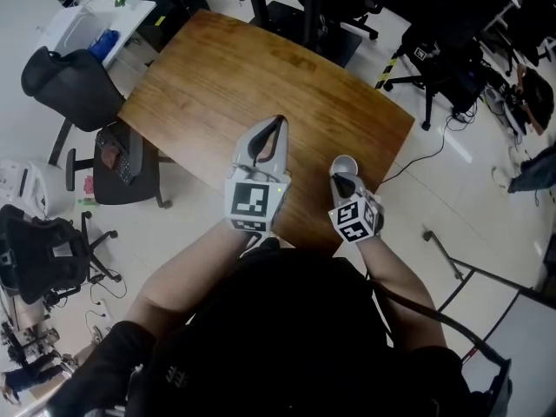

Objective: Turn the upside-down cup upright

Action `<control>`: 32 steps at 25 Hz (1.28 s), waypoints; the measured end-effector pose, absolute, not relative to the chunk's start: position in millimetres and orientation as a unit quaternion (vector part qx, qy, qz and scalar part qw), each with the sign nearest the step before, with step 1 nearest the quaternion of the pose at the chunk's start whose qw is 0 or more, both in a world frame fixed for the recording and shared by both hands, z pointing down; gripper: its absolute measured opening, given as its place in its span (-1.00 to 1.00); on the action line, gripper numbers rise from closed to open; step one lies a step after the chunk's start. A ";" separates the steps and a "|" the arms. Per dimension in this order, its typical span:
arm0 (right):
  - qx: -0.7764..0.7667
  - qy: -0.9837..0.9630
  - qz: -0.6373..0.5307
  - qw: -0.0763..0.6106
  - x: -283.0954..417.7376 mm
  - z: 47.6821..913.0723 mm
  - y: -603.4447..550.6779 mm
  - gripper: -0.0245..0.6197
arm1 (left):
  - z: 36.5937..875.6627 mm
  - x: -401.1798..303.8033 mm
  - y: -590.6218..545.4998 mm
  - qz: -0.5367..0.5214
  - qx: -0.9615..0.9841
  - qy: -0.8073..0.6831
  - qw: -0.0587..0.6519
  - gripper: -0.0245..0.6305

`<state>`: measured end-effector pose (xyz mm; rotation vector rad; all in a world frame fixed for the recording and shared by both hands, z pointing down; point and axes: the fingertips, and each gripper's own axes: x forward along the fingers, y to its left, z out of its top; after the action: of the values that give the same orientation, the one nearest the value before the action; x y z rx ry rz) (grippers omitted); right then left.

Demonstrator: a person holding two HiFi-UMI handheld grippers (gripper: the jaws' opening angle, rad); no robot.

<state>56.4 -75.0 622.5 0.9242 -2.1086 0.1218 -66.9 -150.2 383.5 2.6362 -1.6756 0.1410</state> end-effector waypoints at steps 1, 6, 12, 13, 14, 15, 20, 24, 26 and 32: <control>0.363 -0.836 0.048 0.408 54.9 624.7 -73.7 -0.88 | 383.1 -67.9 -149.9 0.044 0.843 -0.537 0.008 -0.93; 0.365 -0.837 0.050 0.405 52.2 627.3 -74.6 -0.88 | 383.4 -74.6 -149.2 0.047 0.841 -0.538 0.009 -0.93; 0.368 -0.845 0.053 0.385 48.1 623.0 -71.8 -0.80 | 390.9 -81.2 -145.3 0.053 0.840 -0.540 0.014 -0.93; 0.369 -0.846 0.054 0.381 47.8 619.8 -72.0 -0.78 | 389.4 -81.1 -144.3 0.051 0.841 -0.538 0.014 -0.93; 0.371 -0.847 0.056 0.376 48.0 615.4 -72.3 -0.77 | 387.2 -81.2 -143.0 0.049 0.842 -0.537 0.012 -0.93; 0.375 -0.849 0.058 0.368 49.0 609.3 -72.7 -0.77 | 384.6 -81.2 -141.7 0.047 0.844 -0.535 0.010 -0.93; 0.456 -0.848 0.088 0.253 79.6 545.1 -83.3 -0.85 | 372.2 -80.1 -137.8 0.037 0.855 -0.517 -0.006 -0.93; 0.543 -0.820 0.134 0.122 116.8 511.4 -96.9 -0.92 | 408.1 -77.4 -139.6 0.075 0.859 -0.507 0.002 -0.93; 0.572 -0.799 0.143 0.113 129.4 515.9 -95.3 -0.92 | 427.9 -74.6 -134.1 0.093 0.859 -0.503 0.012 -0.93; 0.589 -0.788 0.120 0.135 135.5 512.7 -85.7 -0.92 | 433.5 -45.8 -121.3 0.088 0.875 -0.475 0.010 -0.93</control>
<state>135.5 -85.7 512.7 1.7070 -2.2818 0.3484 -45.8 -121.3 433.5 2.7330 -1.4844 0.2759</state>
